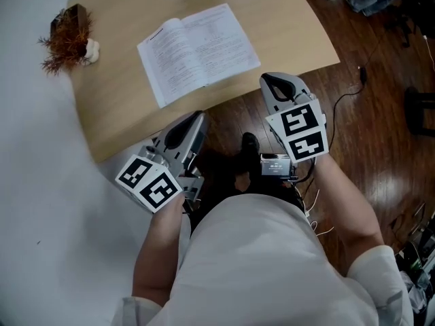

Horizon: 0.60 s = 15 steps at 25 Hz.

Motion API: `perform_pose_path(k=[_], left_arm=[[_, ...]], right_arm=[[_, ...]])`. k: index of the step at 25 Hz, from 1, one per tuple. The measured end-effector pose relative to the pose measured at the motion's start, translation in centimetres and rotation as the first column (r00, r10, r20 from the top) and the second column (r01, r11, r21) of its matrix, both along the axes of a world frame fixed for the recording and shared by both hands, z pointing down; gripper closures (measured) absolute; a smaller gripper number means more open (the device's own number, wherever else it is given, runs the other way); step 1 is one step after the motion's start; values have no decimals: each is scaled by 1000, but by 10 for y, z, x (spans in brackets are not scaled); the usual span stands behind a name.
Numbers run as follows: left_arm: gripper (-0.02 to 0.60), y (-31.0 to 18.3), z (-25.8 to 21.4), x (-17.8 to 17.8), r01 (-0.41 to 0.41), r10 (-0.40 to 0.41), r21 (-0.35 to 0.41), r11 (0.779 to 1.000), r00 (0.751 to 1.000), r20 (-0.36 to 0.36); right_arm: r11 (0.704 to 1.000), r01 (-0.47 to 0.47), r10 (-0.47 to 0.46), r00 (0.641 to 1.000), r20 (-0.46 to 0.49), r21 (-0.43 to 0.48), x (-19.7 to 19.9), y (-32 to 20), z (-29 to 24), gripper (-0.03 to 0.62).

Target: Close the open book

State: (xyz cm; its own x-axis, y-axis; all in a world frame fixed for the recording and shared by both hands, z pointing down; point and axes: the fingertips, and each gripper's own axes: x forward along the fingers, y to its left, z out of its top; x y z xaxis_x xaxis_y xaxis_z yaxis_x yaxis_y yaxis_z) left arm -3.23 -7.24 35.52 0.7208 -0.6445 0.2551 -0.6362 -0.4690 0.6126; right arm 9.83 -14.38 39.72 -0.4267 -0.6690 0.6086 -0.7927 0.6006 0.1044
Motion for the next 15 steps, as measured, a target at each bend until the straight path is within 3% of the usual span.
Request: perform_pose_path(k=[15], left_arm=[[583, 13, -32, -5, -27, 27, 64, 998, 1000, 14]], right_arm=[[999, -13, 8, 994, 109, 48, -6, 11, -51, 591]])
